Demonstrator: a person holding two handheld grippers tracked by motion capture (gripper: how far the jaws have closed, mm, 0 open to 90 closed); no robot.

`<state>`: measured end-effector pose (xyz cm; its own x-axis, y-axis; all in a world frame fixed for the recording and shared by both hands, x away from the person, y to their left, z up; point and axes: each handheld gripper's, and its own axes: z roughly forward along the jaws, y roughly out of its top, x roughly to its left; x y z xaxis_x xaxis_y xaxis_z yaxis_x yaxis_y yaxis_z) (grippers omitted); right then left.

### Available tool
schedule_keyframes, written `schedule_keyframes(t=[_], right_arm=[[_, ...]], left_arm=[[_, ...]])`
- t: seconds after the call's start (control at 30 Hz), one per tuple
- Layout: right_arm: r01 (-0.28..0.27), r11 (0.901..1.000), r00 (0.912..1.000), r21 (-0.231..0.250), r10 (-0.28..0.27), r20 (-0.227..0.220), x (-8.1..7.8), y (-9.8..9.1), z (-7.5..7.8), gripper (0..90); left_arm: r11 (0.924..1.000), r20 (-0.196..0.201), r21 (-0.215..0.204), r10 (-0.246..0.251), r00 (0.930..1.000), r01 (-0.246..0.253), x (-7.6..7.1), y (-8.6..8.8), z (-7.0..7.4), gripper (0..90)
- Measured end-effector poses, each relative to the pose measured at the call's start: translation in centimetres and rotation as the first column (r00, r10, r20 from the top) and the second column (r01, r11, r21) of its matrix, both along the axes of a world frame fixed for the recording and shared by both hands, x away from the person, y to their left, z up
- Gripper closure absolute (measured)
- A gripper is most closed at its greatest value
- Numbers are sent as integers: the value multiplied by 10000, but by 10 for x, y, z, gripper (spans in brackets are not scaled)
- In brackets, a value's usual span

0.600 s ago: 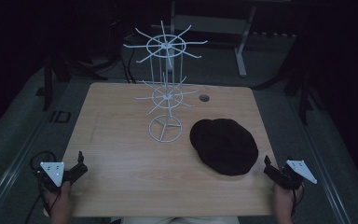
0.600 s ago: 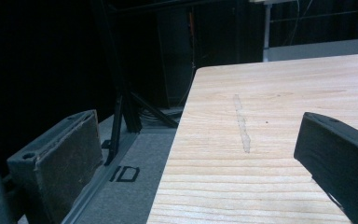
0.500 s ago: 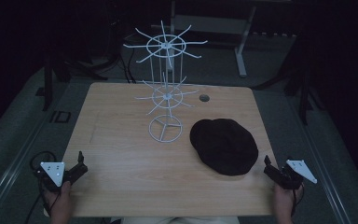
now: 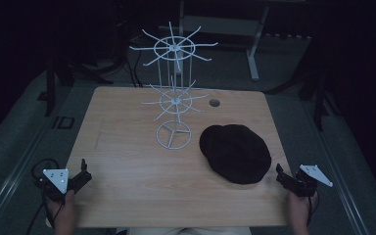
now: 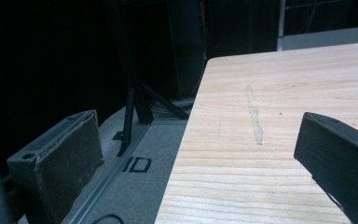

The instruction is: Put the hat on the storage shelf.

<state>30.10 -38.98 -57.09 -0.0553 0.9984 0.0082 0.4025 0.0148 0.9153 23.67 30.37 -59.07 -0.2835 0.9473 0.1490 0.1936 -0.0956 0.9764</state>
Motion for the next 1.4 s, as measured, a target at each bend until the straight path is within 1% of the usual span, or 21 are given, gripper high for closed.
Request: schedule_keyframes(t=[0.17,0.23,0.4,0.43,0.47,0.5,0.7,0.73,0.77,0.8,0.83,0.9,0.93,0.97,1.0,1.1,1.13,1.2,1.3,1.33,1.4], right_arm=[[-447,9984,9983,347,460,-370,3,0,7,134],[-927,9952,9947,318,940,-419,4,2,19,133],[-2063,9781,9761,261,2076,-638,6,10,44,132],[-2063,9781,9761,261,2076,-638,6,10,44,132],[-2612,9652,9617,86,2610,-833,8,16,56,131],[-2612,9652,9617,86,2610,-833,8,16,56,131],[-3646,9306,9263,-325,3590,-1141,16,33,84,119],[-3646,9306,9263,-325,3590,-1141,16,33,84,119],[-3830,9233,9184,-294,3772,-1192,18,35,88,120],[-4125,9106,9031,-254,4051,-1428,21,43,93,135],[-4345,9002,8919,-278,4258,-1521,23,46,94,134],[-4571,8885,8830,-413,4478,-1406,25,52,96,137],[-4571,8885,8830,-413,4478,-1406,25,52,96,137],[-4875,8715,8677,-524,4769,-1402,30,65,97,142],[-4875,8715,8677,-524,4769,-1402,30,65,97,142],[-5229,8503,8475,-598,5112,-1428,39,81,99,152],[-5229,8503,8475,-598,5112,-1428,39,81,99,152],[-5540,8291,8277,-756,5389,-1563,46,94,99,143],[-5806,8087,8093,-945,5605,-1755,55,107,99,137],[-5797,8082,8103,-1041,5582,-1786,58,111,99,147],[-5996,7899,7961,-1283,5725,-1961,65,118,98,207]], left_arm=[[10000,-69,83,18,10000,-17,1,-1,0,13],[9999,-98,134,18,10000,-17,1,-1,0,13],[9997,-145,247,37,9999,-33,1,-2,0,13],[9997,-145,247,37,9999,-33,1,-2,0,13],[9997,-144,246,17,9999,-13,1,-2,0,13],[9997,-144,246,17,9999,-13,1,-2,0,13],[9998,-135,222,-10,9999,13,1,-2,0,13],[9998,-135,222,-10,9999,13,1,-2,0,13],[9998,-108,174,-3,9999,4,1,-2,0,13],[9999,-113,164,-2,9999,4,1,-2,0,13],[9999,-112,154,-14,9999,16,1,-1,0,13],[9999,-116,152,-32,9999,34,1,-1,0,13],[9999,-116,152,-32,9999,34,1,-1,0,13],[9999,-125,151,-52,9999,54,2,-1,0,13],[9999,-125,151,-52,9999,54,2,-1,0,13],[9999,-130,145,-67,9999,69,1,-1,0,13],[9999,-130,145,-67,9999,69,1,-1,0,13],[9999,-127,137,-83,9999,85,1,-1,0,13],[9999,-137,125,-103,9999,105,1,-1,0,13],[9999,-137,125,-103,9999,105,1,-1,0,13],[9999,-139,115,-124,9998,125,1,-1,0,13]])
